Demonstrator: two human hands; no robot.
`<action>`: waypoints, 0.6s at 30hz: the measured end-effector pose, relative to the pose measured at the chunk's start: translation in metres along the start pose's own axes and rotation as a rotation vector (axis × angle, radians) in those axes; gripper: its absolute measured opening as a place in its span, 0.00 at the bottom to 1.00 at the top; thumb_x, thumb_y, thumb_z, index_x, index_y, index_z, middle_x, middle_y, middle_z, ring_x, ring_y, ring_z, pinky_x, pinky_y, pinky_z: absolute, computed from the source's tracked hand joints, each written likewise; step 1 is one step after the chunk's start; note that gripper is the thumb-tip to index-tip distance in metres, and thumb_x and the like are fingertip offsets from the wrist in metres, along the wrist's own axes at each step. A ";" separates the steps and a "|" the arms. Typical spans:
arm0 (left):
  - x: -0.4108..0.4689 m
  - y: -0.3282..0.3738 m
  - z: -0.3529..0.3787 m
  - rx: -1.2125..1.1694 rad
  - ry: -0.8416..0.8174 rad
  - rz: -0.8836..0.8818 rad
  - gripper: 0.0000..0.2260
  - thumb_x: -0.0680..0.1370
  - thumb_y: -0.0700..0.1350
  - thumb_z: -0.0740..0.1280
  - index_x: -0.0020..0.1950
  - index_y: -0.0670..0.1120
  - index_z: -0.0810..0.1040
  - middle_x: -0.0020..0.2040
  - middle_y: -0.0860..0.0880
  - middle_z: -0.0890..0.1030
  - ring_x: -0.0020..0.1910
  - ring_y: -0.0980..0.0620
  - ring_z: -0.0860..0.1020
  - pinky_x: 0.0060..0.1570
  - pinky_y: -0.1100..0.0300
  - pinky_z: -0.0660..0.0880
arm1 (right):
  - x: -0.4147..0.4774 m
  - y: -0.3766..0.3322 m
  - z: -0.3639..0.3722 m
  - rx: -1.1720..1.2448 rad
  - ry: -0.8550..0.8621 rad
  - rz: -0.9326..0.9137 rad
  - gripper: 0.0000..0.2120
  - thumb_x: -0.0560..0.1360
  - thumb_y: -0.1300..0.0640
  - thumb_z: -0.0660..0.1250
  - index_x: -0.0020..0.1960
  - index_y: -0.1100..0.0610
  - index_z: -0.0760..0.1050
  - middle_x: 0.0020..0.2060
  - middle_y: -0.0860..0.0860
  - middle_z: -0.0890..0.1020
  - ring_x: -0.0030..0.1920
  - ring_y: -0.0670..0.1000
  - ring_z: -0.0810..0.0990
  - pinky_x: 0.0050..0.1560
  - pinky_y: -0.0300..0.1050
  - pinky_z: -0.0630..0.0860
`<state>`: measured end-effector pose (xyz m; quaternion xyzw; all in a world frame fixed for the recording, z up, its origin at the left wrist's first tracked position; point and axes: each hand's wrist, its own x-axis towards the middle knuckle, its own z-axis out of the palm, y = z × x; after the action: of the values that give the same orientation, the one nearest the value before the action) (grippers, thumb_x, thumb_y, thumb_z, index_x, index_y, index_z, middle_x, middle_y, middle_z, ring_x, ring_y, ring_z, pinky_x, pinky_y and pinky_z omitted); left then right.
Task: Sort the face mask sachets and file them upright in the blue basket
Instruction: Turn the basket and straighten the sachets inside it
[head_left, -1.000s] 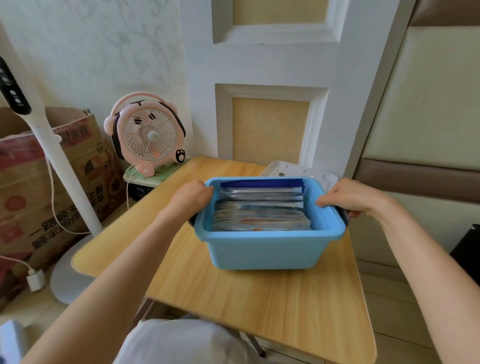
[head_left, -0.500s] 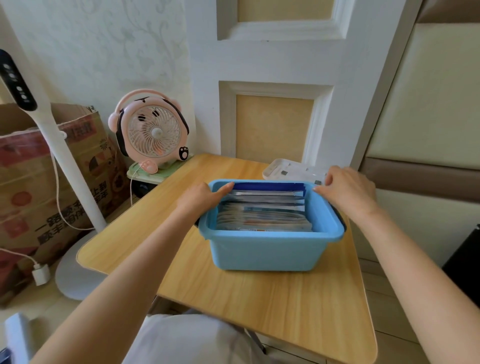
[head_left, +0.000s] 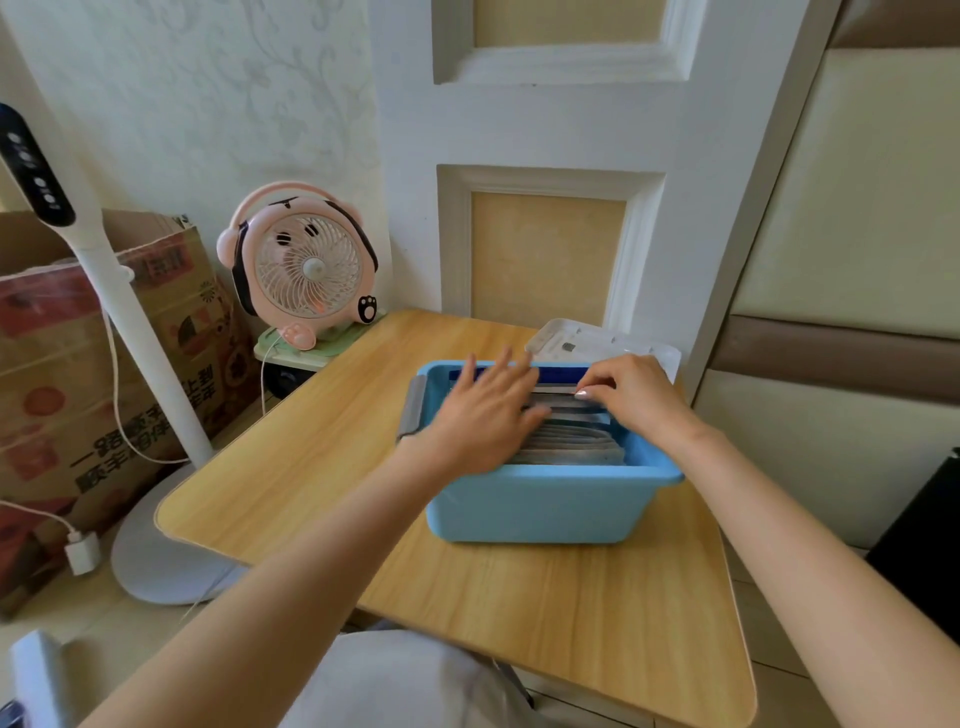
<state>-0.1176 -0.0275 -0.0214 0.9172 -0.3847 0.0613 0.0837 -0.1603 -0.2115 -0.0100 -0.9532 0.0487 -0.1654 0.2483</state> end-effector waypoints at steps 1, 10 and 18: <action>0.002 0.004 0.003 -0.018 -0.103 -0.028 0.27 0.82 0.57 0.45 0.77 0.46 0.47 0.78 0.49 0.45 0.77 0.50 0.42 0.74 0.46 0.39 | 0.000 -0.001 0.002 -0.047 0.034 0.027 0.07 0.76 0.56 0.67 0.47 0.59 0.81 0.46 0.55 0.83 0.47 0.50 0.77 0.47 0.42 0.70; 0.010 0.032 0.017 -0.026 -0.166 -0.238 0.31 0.81 0.59 0.43 0.77 0.41 0.41 0.77 0.44 0.40 0.76 0.46 0.38 0.72 0.44 0.35 | 0.005 -0.012 0.024 0.154 -0.139 0.445 0.31 0.79 0.45 0.57 0.70 0.65 0.51 0.66 0.58 0.72 0.64 0.57 0.72 0.54 0.48 0.69; 0.005 0.031 0.017 -0.055 -0.093 -0.246 0.28 0.82 0.56 0.42 0.77 0.43 0.44 0.78 0.46 0.42 0.76 0.48 0.40 0.72 0.43 0.35 | 0.002 -0.002 0.020 0.409 -0.211 0.411 0.23 0.76 0.43 0.62 0.66 0.55 0.70 0.54 0.50 0.77 0.57 0.51 0.75 0.57 0.46 0.72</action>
<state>-0.1353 -0.0563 -0.0341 0.9567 -0.2743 -0.0028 0.0980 -0.1512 -0.2012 -0.0253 -0.8655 0.1803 -0.0180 0.4671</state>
